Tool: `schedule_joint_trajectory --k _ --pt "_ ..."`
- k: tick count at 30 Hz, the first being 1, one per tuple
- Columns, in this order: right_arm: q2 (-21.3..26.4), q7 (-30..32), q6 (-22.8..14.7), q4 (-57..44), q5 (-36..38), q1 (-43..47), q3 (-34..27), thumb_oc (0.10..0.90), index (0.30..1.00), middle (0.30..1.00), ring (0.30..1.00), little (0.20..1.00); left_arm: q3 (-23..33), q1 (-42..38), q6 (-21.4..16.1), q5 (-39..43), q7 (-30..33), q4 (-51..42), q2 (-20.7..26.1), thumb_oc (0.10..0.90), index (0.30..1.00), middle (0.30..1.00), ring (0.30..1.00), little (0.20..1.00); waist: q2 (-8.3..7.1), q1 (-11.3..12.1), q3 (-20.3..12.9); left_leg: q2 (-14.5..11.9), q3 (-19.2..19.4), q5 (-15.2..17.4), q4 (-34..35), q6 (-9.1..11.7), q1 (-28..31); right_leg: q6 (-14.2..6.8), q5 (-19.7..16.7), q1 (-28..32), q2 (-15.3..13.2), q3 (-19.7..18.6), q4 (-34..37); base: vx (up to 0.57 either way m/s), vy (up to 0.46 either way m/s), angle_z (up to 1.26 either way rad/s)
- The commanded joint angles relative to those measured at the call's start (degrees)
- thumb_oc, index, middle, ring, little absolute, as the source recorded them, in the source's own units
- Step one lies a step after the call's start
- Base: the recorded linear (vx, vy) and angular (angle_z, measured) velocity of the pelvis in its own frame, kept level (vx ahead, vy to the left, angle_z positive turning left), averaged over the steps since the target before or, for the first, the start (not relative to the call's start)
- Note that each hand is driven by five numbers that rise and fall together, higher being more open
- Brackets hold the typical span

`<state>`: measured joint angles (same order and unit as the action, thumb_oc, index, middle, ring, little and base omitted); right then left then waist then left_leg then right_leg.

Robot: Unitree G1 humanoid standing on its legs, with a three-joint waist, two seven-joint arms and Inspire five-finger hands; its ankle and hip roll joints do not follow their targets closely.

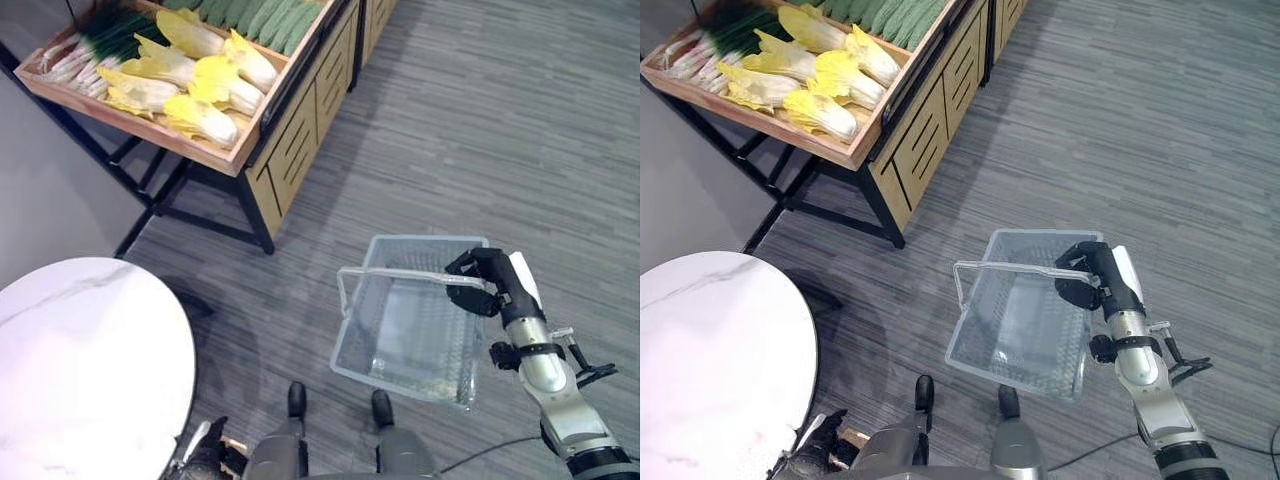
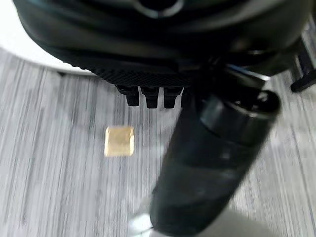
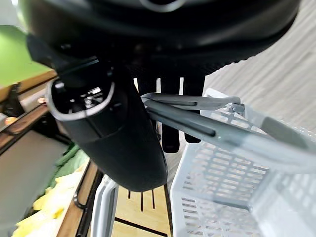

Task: Get the vegetables into the basket

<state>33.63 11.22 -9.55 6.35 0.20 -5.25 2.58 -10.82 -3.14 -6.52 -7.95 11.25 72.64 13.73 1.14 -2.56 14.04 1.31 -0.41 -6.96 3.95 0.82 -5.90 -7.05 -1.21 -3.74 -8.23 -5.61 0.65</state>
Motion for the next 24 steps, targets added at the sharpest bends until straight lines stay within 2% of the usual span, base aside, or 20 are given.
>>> schedule_joint_trajectory --k 1,5,8,10,11,12,13,15,19,22,23,24 --pt "1.4 1.7 -7.1 -7.9 1.6 7.1 -3.6 0.4 0.3 0.3 0.3 0.3 0.0 0.9 -0.3 -1.4 0.4 1.9 1.8 0.9 1.0 1.0 1.0 1.0 -0.66 1.4 -3.4 -4.1 2.8 4.4 -6.0 1.8 -3.0 -1.1 1.1 -2.0 2.4 -1.4 -4.3 0.0 0.18 -0.38" --pt "-0.2 2.8 -6.7 -5.9 0.9 7.6 -4.1 0.4 0.3 0.3 0.3 0.3 0.9 0.5 -0.4 -1.6 0.6 1.6 3.3 0.9 1.0 1.0 1.0 1.0 -1.6 0.9 -2.9 -3.3 6.9 6.4 -7.1 0.3 -2.6 -3.3 -1.6 -4.7 0.7 -3.7 -4.5 -0.04 0.263 -0.62" --pt "-0.9 3.3 -6.6 -4.9 0.7 7.7 -4.2 0.4 0.3 0.3 0.3 0.3 1.0 0.3 -0.3 -2.3 0.9 1.7 4.1 0.9 1.0 1.0 1.0 1.0 -1.79 0.9 -2.6 -3.4 8.3 6.8 -6.9 -0.1 -2.3 -3.8 -1.9 -5.7 0.5 -3.4 -5.6 -0.02 0.126 -0.44" --pt "-1.4 3.8 -6.6 -4.1 0.2 8.3 -3.8 0.4 0.3 0.3 0.3 0.3 1.6 0.3 -0.2 -2.4 0.9 1.5 4.9 0.9 1.0 1.0 1.0 1.0 -1.97 1.3 -2.4 -3.7 9.7 7.3 -6.6 -0.4 -1.5 -3.8 -2.1 -6.2 -0.1 -0.5 -6.6 -0.03 0.081 -0.5" --pt "-1.7 4.0 -6.5 -3.6 0.2 8.5 -3.6 0.4 0.3 0.3 0.3 0.3 1.9 0.5 -0.1 -2.4 0.9 1.5 5.2 0.9 1.0 1.0 1.0 1.0 -2.06 1.8 -2.4 -4.0 10.8 7.4 -6.4 -0.4 -1.1 -3.6 -2.2 -6.2 -1.0 3.0 -6.9 -0.04 0.077 -0.62" --pt "-1.8 4.3 -6.3 -2.9 -0.3 8.3 -3.5 0.4 0.3 0.3 0.3 0.3 2.5 0.8 0.0 -2.2 1.0 1.1 5.4 0.9 1.0 1.0 1.0 1.0 -2.11 2.4 -2.4 -4.6 12.8 7.8 -6.2 -0.2 -0.1 -3.2 -2.7 -5.9 -2.8 9.7 -7.0 -0.03 0.045 -0.77" --pt "-1.8 4.3 -6.3 -2.9 -0.3 8.3 -3.5 0.4 0.3 0.3 0.3 0.3 2.5 0.9 0.0 -2.2 0.9 1.1 5.4 0.9 1.0 1.0 1.0 1.0 -2.1 2.3 -2.4 -4.6 12.7 7.8 -6.2 -0.2 -0.1 -3.2 -2.7 -5.9 -2.8 9.8 -6.9 -0.01 0.036 -0.71" --pt "-1.7 4.8 -5.8 -2.0 -1.3 8.4 -3.4 0.4 0.3 0.3 0.3 0.3 2.8 0.9 0.1 -1.9 0.9 0.8 5.5 0.9 1.0 1.0 1.0 1.0 -2.78 2.4 -2.5 -4.7 15.0 8.1 -6.0 0.0 1.3 -3.0 -4.5 -6.5 -2.9 13.4 -5.5 0.05 -0.001 -0.55" --pt "-0.8 5.0 -5.3 -2.4 -1.9 6.1 -4.9 0.4 0.3 0.3 0.3 0.3 2.2 0.2 0.2 -2.1 0.5 -0.2 5.0 0.9 1.0 1.0 1.0 1.0 -2.84 1.9 -2.8 -5.4 14.6 8.5 -7.1 1.0 1.8 -2.3 -4.0 -5.1 -1.6 12.7 -3.1 0.1 -0.107 -0.47" --pt "-0.3 4.9 -5.2 -2.5 -1.6 5.0 -6.0 0.4 0.3 0.3 0.3 0.3 1.5 0.2 0.2 -2.3 0.2 -0.4 4.5 0.9 1.0 1.0 1.0 1.0 -2.05 1.5 -3.2 -6.3 14.3 7.9 -6.6 1.8 2.6 -1.7 -2.8 -4.3 -0.6 13.0 -3.1 0.11 -0.2 0.0" --pt "0.2 4.8 -5.2 -2.8 -1.3 4.4 -6.5 0.4 0.3 0.3 0.3 0.3 0.5 -0.2 0.3 -2.6 0.0 -0.8 4.1 0.9 1.0 1.0 1.0 1.0 -1.03 1.1 -3.2 -7.7 13.7 6.8 -6.2 2.9 2.6 -0.6 -1.1 -4.8 0.8 12.7 -4.4 0.07 -0.206 0.09" --pt "0.2 4.8 -5.2 -2.8 -1.3 4.3 -6.5 0.4 0.3 0.3 0.3 0.3 0.5 -0.2 0.3 -2.6 0.0 -0.8 4.1 0.9 1.0 1.0 1.0 1.0 -1.0 1.1 -3.2 -7.8 13.7 6.8 -6.2 2.9 2.6 -0.6 -1.1 -4.8 0.8 12.8 -4.4 0.12 -0.32 0.19"
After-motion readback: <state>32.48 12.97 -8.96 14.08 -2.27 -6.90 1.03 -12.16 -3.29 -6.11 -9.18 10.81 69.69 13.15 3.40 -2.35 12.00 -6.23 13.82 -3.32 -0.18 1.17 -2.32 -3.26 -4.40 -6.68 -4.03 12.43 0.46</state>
